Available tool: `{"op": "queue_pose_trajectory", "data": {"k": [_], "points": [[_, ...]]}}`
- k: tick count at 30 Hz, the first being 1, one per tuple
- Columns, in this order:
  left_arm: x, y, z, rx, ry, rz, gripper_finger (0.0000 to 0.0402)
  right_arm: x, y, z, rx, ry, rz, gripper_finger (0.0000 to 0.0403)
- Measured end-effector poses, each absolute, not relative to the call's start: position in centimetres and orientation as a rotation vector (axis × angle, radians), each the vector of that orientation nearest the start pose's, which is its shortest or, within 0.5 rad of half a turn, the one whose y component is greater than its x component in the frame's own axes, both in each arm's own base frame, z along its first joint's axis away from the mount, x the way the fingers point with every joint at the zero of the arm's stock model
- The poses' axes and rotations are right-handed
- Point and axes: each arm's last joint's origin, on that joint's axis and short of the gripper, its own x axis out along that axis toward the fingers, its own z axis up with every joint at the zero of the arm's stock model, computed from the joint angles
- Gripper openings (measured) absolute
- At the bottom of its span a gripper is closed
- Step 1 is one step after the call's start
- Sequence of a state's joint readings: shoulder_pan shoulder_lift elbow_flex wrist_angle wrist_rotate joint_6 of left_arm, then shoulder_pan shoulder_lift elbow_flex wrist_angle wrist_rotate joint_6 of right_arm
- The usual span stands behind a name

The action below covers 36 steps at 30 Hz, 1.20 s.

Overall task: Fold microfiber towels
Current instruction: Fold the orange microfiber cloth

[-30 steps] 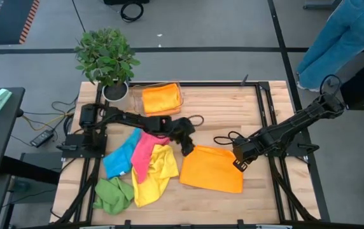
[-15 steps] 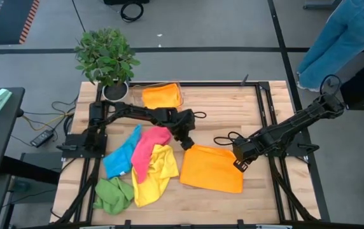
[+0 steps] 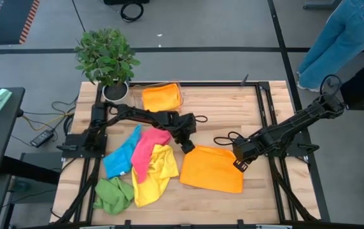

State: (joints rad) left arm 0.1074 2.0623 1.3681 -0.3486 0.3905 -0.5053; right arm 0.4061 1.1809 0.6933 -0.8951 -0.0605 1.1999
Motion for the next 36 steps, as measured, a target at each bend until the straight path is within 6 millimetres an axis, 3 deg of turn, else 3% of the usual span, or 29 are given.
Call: {"op": "queue_pose_trajectory", "data": {"k": [9,19,24,36], "points": [[41.7,3.5,14.3,-0.705,1.074,0.002,0.0149,16.7,7.4,19.1,0.747,1.389,-0.466,0.0003],[41.7,3.5,14.3,-0.647,1.071,-0.034,0.0012,16.7,7.4,19.1,0.747,1.389,-0.466,0.0003],[41.8,3.3,14.5,-0.643,1.068,-0.127,0.0011,16.7,7.4,19.1,0.742,1.39,-0.462,0.0003],[42.7,4.6,17.3,-0.586,1.048,-0.186,0.0007,15.6,6.9,20.2,0.749,1.345,-0.465,0.0003]]}}
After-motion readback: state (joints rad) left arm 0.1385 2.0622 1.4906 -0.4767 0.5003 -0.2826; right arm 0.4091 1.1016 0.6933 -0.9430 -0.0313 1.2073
